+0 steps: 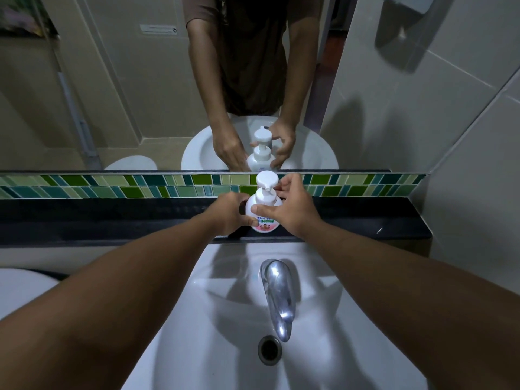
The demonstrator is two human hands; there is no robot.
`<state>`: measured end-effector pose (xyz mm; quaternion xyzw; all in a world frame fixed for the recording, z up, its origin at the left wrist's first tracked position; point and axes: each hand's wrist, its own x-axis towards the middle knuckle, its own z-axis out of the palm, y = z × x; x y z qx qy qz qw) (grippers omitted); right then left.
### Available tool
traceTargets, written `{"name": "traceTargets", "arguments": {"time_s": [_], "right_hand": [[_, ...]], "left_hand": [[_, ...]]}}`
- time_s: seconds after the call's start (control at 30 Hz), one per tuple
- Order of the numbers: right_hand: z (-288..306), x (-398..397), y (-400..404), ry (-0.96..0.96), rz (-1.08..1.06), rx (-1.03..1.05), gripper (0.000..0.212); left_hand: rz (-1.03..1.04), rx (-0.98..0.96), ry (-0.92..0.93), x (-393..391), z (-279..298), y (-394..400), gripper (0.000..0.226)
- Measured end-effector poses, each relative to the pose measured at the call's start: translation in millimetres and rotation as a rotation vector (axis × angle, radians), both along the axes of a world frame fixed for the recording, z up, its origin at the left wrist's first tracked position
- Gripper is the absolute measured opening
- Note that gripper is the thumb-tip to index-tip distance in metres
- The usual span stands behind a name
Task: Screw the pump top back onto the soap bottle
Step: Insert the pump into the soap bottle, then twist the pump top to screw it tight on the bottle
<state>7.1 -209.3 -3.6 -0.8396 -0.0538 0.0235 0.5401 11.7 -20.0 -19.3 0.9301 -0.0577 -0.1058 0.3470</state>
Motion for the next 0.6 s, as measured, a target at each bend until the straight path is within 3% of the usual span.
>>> {"name": "traceTargets", "arguments": {"time_s": [0.07, 0.13, 0.3, 0.4, 0.6], "right_hand": [[-1, 1, -4, 0.014, 0.044, 0.055, 0.097], [-3, 2, -8, 0.012, 0.093, 0.065, 0.100], [-6, 5, -10, 0.002, 0.166, 0.012, 0.060], [-4, 5, -10, -0.031, 0.142, -0.116, 0.047], [-6, 4, -12, 0.022, 0.135, -0.039, 0.055]], "left_hand": [[-0.004, 0.000, 0.000, 0, 0, 0, 0.053], [-0.003, 0.001, -0.001, 0, 0, 0, 0.056], [0.008, 0.017, 0.002, 0, 2, -1, 0.055], [0.005, 0.014, 0.008, 0, 1, -1, 0.056], [0.001, 0.004, 0.013, -1, 2, -1, 0.055]]}}
